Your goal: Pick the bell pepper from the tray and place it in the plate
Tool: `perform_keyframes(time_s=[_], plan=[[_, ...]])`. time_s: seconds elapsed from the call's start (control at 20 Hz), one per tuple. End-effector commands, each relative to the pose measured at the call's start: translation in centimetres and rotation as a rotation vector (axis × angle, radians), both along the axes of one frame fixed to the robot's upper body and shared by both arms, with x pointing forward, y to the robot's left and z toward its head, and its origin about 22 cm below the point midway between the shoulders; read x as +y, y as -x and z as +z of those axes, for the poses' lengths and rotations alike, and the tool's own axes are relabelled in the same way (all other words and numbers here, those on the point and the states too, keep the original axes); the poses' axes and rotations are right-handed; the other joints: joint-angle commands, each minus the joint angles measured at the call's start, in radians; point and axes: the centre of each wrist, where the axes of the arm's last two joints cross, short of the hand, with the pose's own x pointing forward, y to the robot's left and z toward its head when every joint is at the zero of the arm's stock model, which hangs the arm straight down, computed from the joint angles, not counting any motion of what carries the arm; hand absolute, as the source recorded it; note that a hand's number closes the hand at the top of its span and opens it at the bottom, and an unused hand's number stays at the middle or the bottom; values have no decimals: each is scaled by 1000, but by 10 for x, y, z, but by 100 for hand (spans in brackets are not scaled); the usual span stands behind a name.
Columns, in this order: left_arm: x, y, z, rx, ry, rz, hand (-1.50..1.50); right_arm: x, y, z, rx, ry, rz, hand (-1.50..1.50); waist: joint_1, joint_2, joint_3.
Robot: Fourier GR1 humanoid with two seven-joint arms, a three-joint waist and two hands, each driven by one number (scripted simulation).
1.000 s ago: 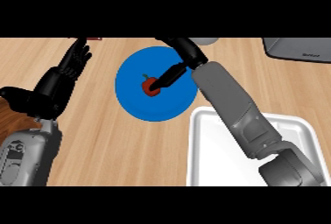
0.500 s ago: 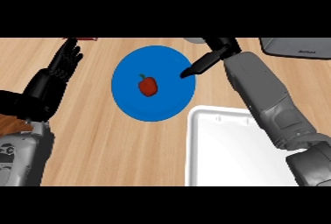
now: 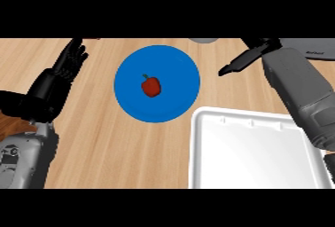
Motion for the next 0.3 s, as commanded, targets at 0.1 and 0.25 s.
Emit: perform_keyframes(time_s=[0.1, 0.25], plan=[[2, -4, 9, -9, 3, -7, 0, -26, 4, -4, -31, 13, 1, -150, 12, 7, 1], [-5, -6, 7, -19, 9, -5, 0, -36, 7, -9, -74, 34, -41, -150, 12, 12, 2]])
